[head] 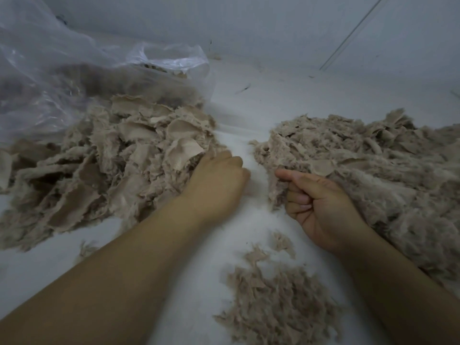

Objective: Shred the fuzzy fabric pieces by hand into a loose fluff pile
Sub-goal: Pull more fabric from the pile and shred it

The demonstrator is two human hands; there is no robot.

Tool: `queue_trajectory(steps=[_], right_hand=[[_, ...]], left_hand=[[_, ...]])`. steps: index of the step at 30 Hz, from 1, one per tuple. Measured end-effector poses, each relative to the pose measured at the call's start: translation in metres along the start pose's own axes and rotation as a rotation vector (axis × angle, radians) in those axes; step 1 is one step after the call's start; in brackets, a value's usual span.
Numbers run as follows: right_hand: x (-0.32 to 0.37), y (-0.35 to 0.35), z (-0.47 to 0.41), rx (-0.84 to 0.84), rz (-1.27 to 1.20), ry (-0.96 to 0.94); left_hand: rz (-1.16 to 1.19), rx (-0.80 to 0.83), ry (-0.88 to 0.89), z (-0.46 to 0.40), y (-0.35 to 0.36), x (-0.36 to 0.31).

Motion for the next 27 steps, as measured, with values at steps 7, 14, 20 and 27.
queue_trajectory(steps=[7,14,20,27], right_hand=[[-0.003,-0.002,-0.001,-0.015,-0.022,0.04],[-0.002,-0.001,0.0,0.014,-0.012,0.009],[-0.003,-0.003,0.0,0.018,0.012,-0.003],[-0.005,-0.004,-0.001,-0.014,0.02,0.015]], left_hand=[[0.105,0.017,0.082,0.019,-0.003,0.042],[0.121,0.025,0.371,0.032,-0.012,0.074],[0.081,0.04,0.425,0.022,-0.012,0.106],[-0.014,0.043,0.448,0.022,-0.008,0.108]])
Point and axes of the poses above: each hand's wrist, its own z-axis away from the middle knuckle, its own y-axis out of the palm, x = y × z, the point moved 7 cm from there along -z, towards the middle knuckle, and after that the axes turned 10 degrees about -y, right-handed, at the moved point
